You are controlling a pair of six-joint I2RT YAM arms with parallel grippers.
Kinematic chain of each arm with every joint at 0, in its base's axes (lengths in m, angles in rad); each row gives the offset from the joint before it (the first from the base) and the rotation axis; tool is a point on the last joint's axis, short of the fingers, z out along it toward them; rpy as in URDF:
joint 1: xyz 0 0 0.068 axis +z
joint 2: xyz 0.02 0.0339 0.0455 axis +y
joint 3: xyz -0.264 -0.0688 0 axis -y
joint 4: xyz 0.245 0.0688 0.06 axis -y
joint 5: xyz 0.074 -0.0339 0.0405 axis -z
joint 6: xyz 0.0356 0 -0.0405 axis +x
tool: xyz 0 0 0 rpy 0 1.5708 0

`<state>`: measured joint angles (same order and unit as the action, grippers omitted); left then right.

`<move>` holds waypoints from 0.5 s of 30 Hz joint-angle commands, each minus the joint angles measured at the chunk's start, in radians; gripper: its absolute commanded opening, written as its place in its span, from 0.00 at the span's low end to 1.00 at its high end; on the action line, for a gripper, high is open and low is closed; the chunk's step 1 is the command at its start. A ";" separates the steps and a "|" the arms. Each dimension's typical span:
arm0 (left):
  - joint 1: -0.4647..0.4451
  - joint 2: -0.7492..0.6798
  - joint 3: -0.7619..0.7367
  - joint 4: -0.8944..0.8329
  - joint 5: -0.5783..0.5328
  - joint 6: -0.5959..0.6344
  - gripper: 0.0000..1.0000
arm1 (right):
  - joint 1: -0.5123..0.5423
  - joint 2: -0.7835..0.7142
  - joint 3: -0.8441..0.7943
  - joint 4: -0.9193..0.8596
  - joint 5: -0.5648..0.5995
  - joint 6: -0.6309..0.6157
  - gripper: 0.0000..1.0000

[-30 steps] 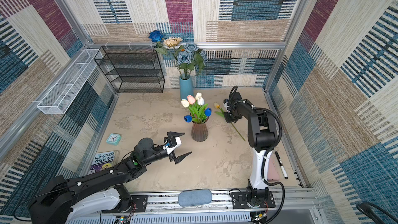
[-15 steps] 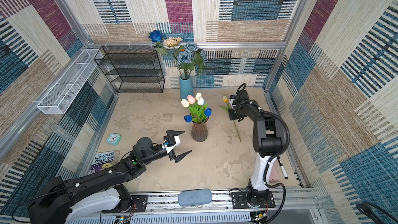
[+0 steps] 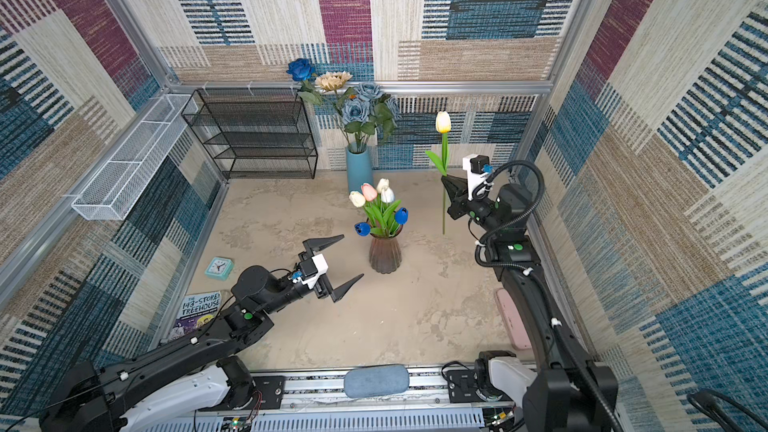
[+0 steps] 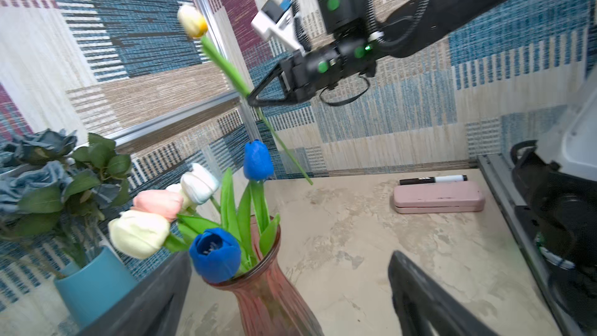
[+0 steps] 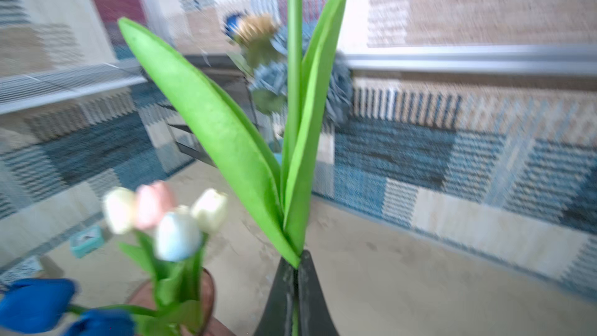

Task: Arrange the flowers into the vase
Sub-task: 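Lift the yellow tulip upright and carry it above the pink vase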

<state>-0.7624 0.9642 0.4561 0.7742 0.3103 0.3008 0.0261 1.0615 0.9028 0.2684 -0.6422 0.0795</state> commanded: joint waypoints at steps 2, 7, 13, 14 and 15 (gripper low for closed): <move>0.044 0.006 0.003 0.080 0.005 -0.055 0.98 | 0.022 -0.081 -0.032 0.306 -0.226 0.113 0.00; 0.084 0.035 0.009 0.077 0.036 -0.080 0.98 | 0.091 -0.113 0.010 0.273 -0.376 0.092 0.00; 0.100 0.073 -0.008 0.116 0.029 -0.095 0.98 | 0.216 -0.076 0.024 0.340 -0.507 0.083 0.00; 0.101 0.079 -0.010 0.121 0.029 -0.094 0.98 | 0.243 -0.065 0.017 0.379 -0.482 0.092 0.00; 0.101 0.086 -0.011 0.126 0.029 -0.096 0.98 | 0.273 -0.049 0.017 0.401 -0.452 0.090 0.00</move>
<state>-0.6628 1.0393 0.4492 0.8383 0.3241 0.2348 0.2558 0.9913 0.9241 0.5644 -1.0763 0.1402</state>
